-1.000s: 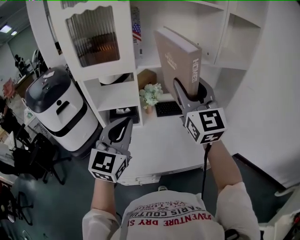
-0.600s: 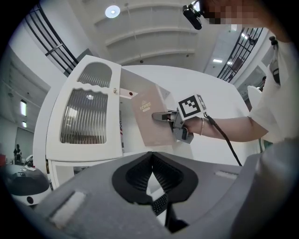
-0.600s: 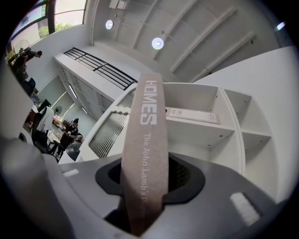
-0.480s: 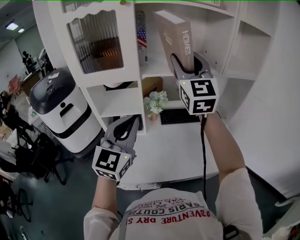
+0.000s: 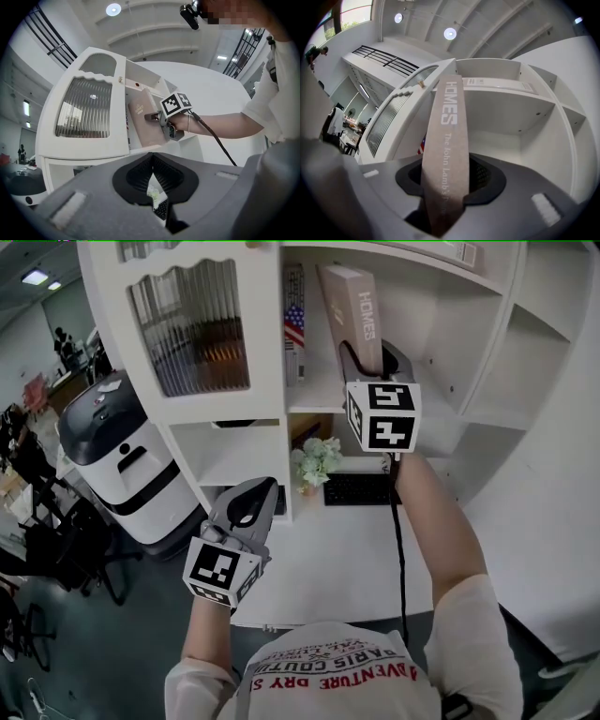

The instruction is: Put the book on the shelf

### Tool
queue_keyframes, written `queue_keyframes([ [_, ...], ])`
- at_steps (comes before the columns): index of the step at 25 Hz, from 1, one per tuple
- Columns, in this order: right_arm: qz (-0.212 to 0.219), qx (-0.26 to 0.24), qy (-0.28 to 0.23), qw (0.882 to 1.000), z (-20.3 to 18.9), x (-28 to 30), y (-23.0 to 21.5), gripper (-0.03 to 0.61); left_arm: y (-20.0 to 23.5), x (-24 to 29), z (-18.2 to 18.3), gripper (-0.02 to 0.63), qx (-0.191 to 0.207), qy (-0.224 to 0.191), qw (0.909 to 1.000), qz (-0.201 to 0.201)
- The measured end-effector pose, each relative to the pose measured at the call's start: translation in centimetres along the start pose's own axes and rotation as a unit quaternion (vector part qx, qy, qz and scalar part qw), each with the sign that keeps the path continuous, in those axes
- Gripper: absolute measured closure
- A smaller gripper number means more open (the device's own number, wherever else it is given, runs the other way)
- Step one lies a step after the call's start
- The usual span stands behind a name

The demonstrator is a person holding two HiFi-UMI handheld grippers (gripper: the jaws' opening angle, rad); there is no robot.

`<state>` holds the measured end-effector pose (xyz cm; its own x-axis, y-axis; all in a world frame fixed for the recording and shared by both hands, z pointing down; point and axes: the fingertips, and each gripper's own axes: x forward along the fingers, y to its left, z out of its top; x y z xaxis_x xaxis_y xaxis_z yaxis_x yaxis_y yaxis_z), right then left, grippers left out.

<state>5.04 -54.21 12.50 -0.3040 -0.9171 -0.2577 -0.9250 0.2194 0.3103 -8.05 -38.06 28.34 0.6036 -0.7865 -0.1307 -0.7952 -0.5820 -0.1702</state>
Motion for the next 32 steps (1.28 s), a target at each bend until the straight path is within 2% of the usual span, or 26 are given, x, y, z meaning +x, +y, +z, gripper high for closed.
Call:
queue_keyframes([
  [6, 0.016, -0.01, -0.008, 1.0, -1.0, 2.6, 0.0, 0.407, 0.5, 2.7, -1.1, 0.607, 0.003, 0.01, 0.9999, 0.004],
  [12, 0.019, -0.021, -0.005, 1.0, -1.9, 5.3, 0.2, 0.407, 1.4, 4.3, -1.0, 0.607, 0.049, 0.004, 0.9986, 0.019],
  [28, 0.045, -0.012, 0.017, 0.999, -4.0, 11.7, 0.3, 0.4, 4.2, 8.1, -3.6, 0.607, 0.034, 0.024, 0.9988, 0.027],
  [32, 0.061, 0.001, 0.017, 0.998, -4.0, 12.5, 0.6, 0.378, 4.7, 9.2, -3.7, 0.607, 0.032, 0.024, 0.9988, 0.027],
])
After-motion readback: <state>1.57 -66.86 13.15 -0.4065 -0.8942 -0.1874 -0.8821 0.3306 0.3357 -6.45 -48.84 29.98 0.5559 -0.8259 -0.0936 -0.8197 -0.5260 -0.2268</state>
